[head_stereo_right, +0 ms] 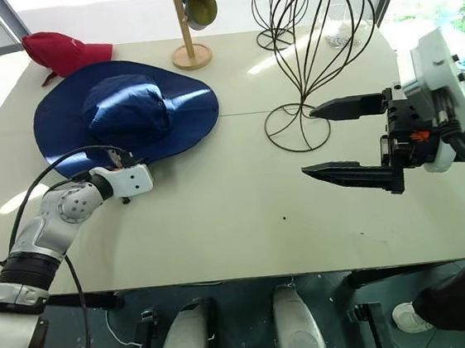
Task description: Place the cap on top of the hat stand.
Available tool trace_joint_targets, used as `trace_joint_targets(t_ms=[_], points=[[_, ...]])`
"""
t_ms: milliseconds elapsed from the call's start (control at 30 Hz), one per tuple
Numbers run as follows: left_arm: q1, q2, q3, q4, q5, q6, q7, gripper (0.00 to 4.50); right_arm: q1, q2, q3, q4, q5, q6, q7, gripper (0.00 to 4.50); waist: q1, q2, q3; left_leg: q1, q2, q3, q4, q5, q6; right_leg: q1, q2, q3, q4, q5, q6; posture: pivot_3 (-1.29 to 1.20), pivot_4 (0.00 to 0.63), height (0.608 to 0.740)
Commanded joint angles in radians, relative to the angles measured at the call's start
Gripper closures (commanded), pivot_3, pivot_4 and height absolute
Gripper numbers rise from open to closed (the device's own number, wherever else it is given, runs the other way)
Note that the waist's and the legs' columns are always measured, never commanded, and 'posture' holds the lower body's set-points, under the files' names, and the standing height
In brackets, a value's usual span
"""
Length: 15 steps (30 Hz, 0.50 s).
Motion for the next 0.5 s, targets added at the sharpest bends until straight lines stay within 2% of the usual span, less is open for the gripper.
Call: trace_joint_targets(t_ms=[33,233,500], points=[[-0.016,-0.001,0.035,-0.043,-0.053,0.031,-0.029,4.46,-0.003,-0.032,-0.047,0.023,0.002,0.009,-0.009,0.0,0.0,0.0,0.0,0.0,0.0,0.0,0.0,0.0,0.0,0.0,0.0,0.0,0.0,0.0,0.0,0.0,0.15,0.739],[-0.105,-0.057,0.115,-0.142,-0.235,0.224,-0.144,4.46,-0.007,-0.068,-0.103,0.082,-0.077,-0.042,0.007,0.0,0.008,0.0,0.0,-0.001,0.0,-0.001,0.001,0.0,0.0,0.0,0.0,0.0,0.0,0.0,0.0,0.0,0.15,0.739],[-0.387,-0.122,0.163,-0.205,-0.382,0.43,-0.227,4.46,0.001,-0.104,-0.202,0.149,-0.102,-0.034,0.028,0.0,0.021,0.0,0.0,-0.003,-0.001,-0.001,0.002,0.0,0.0,0.0,0.0,-0.001,0.0,0.001,0.003,0.0,0.15,0.739]])
